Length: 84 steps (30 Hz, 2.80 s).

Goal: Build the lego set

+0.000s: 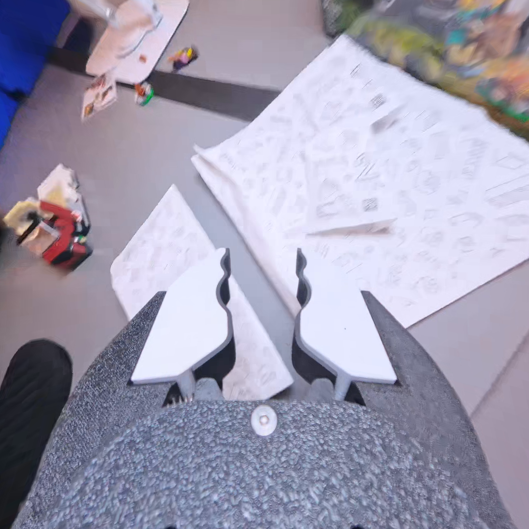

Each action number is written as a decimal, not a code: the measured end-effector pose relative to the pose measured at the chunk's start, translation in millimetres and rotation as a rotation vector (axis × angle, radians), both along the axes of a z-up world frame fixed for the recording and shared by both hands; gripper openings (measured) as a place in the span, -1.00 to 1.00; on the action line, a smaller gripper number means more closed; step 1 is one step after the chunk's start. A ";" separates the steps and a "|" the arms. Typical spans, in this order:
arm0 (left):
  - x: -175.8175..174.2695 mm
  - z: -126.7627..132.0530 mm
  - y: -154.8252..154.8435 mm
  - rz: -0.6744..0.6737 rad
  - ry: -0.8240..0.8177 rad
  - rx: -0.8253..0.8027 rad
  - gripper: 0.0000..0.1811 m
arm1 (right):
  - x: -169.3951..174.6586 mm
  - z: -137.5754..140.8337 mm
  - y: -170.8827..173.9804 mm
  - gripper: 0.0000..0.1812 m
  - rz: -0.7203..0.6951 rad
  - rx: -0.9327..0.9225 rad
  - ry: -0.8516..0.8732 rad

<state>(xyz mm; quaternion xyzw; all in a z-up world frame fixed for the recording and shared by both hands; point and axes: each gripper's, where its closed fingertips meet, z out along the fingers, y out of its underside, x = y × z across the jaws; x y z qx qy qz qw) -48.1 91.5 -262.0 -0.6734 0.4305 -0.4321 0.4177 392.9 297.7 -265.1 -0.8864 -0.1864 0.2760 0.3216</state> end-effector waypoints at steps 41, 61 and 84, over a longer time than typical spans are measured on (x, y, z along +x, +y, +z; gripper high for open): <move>16.9 -31.1 -19.6 -0.133 0.145 -0.031 -0.90 | 87.5 -1.1 78.9 -0.64 -0.107 -0.066 -0.285; -31.7 34.5 27.1 0.249 -0.062 0.238 -1.00 | -193.1 117.1 -74.7 -0.95 -0.045 0.773 0.132; -152.4 123.1 90.3 0.781 0.128 0.461 -0.74 | -266.8 94.1 -161.1 -1.00 -0.069 0.964 0.148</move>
